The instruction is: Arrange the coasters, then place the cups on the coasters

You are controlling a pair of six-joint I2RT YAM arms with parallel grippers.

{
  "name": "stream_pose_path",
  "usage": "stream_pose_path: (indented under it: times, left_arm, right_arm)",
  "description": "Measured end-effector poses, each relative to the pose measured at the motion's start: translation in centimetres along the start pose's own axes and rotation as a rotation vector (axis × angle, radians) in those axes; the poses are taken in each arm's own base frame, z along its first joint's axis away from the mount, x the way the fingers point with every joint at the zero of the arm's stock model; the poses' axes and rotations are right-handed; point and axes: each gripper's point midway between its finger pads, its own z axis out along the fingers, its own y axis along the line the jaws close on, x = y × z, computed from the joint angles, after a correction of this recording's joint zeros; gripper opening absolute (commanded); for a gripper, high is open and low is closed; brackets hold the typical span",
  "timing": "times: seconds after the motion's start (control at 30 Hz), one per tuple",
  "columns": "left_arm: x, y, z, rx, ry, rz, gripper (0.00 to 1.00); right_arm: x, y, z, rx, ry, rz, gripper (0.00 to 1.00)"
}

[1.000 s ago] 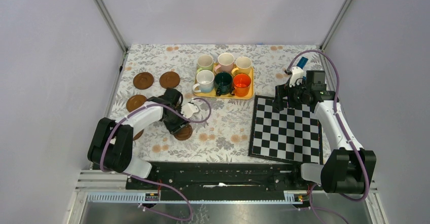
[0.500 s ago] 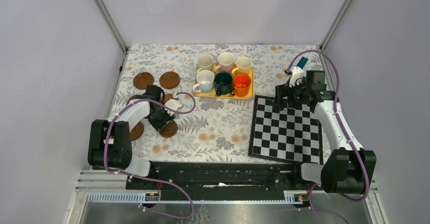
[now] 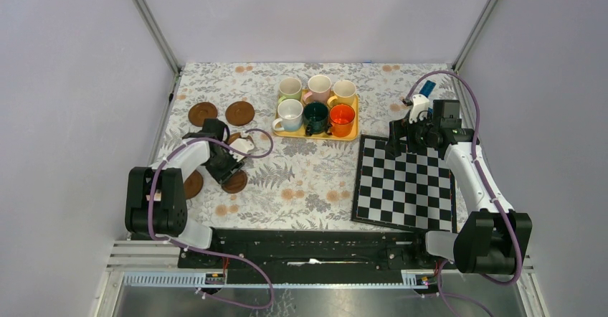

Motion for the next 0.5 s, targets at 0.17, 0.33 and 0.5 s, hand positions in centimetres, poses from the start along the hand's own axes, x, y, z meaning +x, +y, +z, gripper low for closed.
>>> stream_pose_path:
  times: [0.17,0.33,0.5]
  left_arm:
    - [0.39,0.40,-0.08,-0.015,0.014,0.000,0.43]
    - [0.59,0.59,-0.13,-0.023,0.022,-0.001,0.45]
    - [0.00,0.68,-0.93,-0.011,0.013,-0.012,0.52]
  right_arm:
    - [0.00,0.01,0.00,0.000,0.000,0.000,0.98]
    - [0.00,0.01,0.00,0.000,0.000,0.000,0.98]
    - [0.00,0.01,0.00,0.000,0.000,0.000,0.98]
